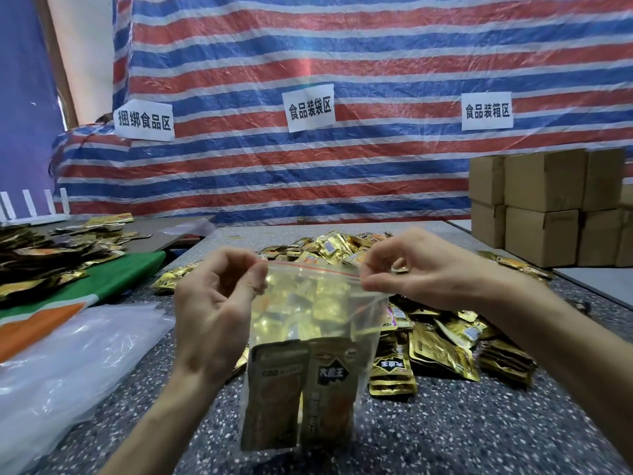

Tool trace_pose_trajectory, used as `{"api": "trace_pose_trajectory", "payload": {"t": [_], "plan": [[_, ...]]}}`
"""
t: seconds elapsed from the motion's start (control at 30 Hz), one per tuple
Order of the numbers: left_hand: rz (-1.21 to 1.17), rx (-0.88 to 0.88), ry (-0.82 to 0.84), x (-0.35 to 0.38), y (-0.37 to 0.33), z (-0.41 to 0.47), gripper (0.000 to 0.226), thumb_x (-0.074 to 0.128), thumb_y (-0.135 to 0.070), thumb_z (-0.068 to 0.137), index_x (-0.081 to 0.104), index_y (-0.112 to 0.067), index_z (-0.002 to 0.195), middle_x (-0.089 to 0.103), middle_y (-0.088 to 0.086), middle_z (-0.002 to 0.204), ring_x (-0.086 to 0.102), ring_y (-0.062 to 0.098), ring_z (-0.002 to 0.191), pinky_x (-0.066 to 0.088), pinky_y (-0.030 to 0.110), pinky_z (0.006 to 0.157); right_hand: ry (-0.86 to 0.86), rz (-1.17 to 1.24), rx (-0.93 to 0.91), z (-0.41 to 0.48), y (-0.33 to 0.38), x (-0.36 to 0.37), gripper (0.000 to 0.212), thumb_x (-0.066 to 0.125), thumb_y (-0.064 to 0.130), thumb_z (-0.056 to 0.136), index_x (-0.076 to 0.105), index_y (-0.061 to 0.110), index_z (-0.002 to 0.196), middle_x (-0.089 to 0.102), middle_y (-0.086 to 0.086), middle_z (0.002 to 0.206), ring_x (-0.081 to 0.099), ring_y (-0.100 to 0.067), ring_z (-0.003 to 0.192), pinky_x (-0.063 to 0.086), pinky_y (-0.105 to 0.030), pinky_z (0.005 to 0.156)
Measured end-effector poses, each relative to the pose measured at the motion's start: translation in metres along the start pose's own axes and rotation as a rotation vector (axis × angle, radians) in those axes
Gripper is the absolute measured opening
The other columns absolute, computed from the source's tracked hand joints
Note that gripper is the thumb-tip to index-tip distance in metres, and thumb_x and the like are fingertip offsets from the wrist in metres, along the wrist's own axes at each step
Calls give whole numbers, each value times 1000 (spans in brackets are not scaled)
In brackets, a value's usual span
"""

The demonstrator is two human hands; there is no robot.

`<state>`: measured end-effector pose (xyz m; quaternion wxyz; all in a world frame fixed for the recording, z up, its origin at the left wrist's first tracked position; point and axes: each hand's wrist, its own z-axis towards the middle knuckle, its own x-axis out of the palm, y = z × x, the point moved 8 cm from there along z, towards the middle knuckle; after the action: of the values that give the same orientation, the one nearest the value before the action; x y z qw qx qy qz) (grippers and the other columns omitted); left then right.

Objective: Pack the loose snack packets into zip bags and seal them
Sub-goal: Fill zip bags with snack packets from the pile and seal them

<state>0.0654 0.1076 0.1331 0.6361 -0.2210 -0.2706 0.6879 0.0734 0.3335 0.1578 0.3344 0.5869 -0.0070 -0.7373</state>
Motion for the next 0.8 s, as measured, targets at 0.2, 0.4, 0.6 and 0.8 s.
{"api": "trace_pose_trajectory", "payload": {"t": [0.2,0.4,0.6,0.8], "plan": [[-18,-20,-14,-1,13,2,6,64,-19,84,67,-19,78,65,-2,67,60,13,64,50,22,62,4,28,57,-9,-16,-1,14,68,23,94,69,36,87,69,10,91,62,-4,84,55,-28,78],[-29,-29,-12,-8,21,6,16,64,-12,89,69,-22,78,66,-2,67,61,14,66,51,23,66,-100,108,34,-15,-16,-15,17,73,16,89,75,33,88,73,16,88,66,-2,76,52,-20,66],[-78,-57,45,-7,19,2,16,64,-8,90,69,-19,79,65,1,70,62,19,70,53,32,73,-150,255,51,-17,-19,-19,16,74,4,86,77,17,94,78,2,89,74,-11,87,60,-29,80],[-290,-242,63,-7,30,-4,8,64,-17,79,68,-11,82,65,5,70,63,17,67,56,22,66,-268,675,88,-28,-28,-31,33,79,6,71,74,-1,103,78,-12,92,76,-23,82,60,-23,70]]}}
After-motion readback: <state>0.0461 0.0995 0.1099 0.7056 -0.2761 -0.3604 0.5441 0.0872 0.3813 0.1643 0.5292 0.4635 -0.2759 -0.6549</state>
